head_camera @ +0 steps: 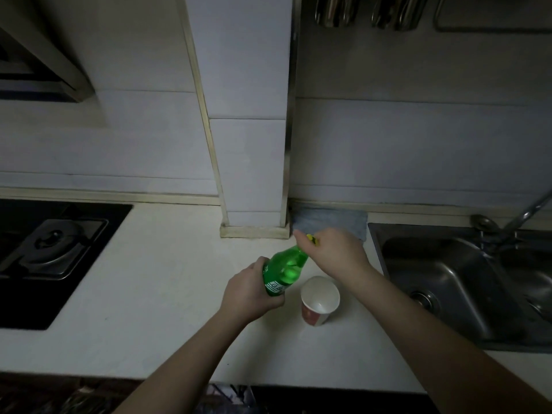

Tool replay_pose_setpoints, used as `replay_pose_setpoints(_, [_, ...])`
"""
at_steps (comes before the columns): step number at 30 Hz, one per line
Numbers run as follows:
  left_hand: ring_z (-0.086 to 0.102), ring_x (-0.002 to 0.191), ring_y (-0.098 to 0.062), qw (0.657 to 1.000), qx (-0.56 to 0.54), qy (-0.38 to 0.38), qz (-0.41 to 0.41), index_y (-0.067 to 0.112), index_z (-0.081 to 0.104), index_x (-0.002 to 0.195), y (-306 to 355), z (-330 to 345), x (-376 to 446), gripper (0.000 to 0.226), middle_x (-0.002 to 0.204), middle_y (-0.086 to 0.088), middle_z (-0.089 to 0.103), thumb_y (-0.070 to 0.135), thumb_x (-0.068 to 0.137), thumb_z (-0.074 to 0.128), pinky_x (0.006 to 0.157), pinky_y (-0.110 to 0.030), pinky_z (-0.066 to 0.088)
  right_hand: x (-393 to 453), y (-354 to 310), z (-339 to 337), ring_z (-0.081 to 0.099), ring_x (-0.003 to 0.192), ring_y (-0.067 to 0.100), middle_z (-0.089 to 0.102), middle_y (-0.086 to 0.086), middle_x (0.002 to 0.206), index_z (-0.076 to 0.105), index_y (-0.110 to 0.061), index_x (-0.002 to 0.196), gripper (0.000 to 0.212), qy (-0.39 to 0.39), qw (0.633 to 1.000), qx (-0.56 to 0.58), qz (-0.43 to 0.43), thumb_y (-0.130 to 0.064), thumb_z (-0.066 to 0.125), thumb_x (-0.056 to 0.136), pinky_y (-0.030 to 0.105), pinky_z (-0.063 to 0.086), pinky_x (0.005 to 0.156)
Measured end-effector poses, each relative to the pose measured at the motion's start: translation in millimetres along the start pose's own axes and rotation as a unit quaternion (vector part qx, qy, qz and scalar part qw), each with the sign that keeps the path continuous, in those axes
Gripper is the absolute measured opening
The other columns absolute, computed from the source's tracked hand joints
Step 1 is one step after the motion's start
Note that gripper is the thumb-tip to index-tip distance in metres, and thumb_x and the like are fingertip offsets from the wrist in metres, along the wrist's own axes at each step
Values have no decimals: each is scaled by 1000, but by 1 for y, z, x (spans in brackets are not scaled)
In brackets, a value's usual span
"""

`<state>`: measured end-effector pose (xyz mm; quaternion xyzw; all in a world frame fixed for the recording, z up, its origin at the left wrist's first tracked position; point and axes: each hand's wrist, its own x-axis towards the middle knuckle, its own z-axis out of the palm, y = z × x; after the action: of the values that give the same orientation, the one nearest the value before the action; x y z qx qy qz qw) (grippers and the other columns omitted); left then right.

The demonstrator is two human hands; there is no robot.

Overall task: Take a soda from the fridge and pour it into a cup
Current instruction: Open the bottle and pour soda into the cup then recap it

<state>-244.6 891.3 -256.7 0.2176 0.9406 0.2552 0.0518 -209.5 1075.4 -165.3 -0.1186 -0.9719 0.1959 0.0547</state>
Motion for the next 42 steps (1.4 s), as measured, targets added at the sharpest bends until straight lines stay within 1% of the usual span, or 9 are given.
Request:
replay_pose_setpoints(8, [65, 79, -10, 986, -86, -132, 49, 30, 56, 104, -8, -2, 8, 56, 90, 10, 69, 44, 55, 81, 71, -34, 56, 8, 25, -18, 42, 68, 14, 42, -8, 69, 41, -23, 72, 51, -118, 953, -58, -272, -70, 27, 84, 34, 34, 65])
replay_pose_setpoints(15, [65, 79, -11, 987, -61, -140, 46, 30, 56, 103, -4, 3, 16, 59, 90, 11, 69, 47, 51, 79, 71, -35, 56, 17, 54, -16, 50, 90, 19, 56, -2, 89, 57, -17, 92, 50, -63, 917, -126, -373, -63, 39, 85, 26, 23, 82])
replay_pose_setpoints(18, [65, 77, -11, 991, -64, -114, 21, 31, 56, 99, -3, 7, 14, 55, 87, 10, 69, 46, 52, 80, 68, -34, 56, 15, 56, -19, 52, 98, 16, 62, -4, 101, 61, -22, 104, 52, -58, 934, -109, -336, -66, 41, 85, 28, 26, 85])
replay_pose_setpoints(22, [64, 81, -14, 998, 22, -60, 7, 33, 52, 108, 10, 11, 7, 58, 93, 11, 66, 49, 58, 76, 64, -28, 51, 5, 46, -12, 59, 74, 23, 64, 1, 75, 65, -20, 82, 88, 12, 981, -105, -162, -75, -4, 82, 31, 44, 67])
replay_pose_setpoints(27, [63, 88, -16, 996, 83, -16, -26, 29, 49, 119, 25, 15, -3, 63, 105, 9, 64, 47, 64, 74, 63, -26, 44, 9, 42, -7, 56, 60, 22, 57, 4, 56, 59, -12, 59, 82, -140, 987, -75, -6, -74, 13, 90, 30, 47, 64])
replay_pose_setpoints(32, [64, 86, -18, 997, 62, -6, -48, 27, 49, 115, 31, 23, -7, 60, 102, 8, 64, 48, 64, 74, 62, -26, 43, 19, 47, -4, 41, 54, 20, 40, 6, 58, 44, -9, 62, 59, -162, 985, -31, -45, -57, 34, 95, 32, 25, 50])
replay_pose_setpoints(35, [65, 82, -18, 997, 11, -38, -60, 27, 51, 107, 26, 23, -1, 58, 94, 6, 68, 49, 60, 76, 65, -29, 51, 19, 47, -9, 47, 64, 20, 48, 4, 66, 42, -14, 69, 49, -141, 980, -2, -143, -56, 41, 95, 34, 29, 56])
replay_pose_setpoints(38, [66, 79, -17, 996, -27, -66, -55, 30, 53, 99, 16, 19, 1, 53, 87, 7, 69, 46, 56, 79, 65, -29, 52, 24, 54, -12, 52, 87, 22, 57, 4, 97, 50, -18, 94, 33, -148, 954, -33, -260, -51, 50, 93, 34, 36, 71])
replay_pose_setpoints(42, [65, 77, -15, 996, -12, -71, -44, 33, 52, 97, 11, 13, 0, 51, 87, 8, 68, 44, 57, 81, 62, -25, 48, 24, 64, -13, 51, 87, 14, 53, -1, 105, 49, -30, 113, 28, -212, 947, 59, -233, -31, 64, 89, 31, 41, 73])
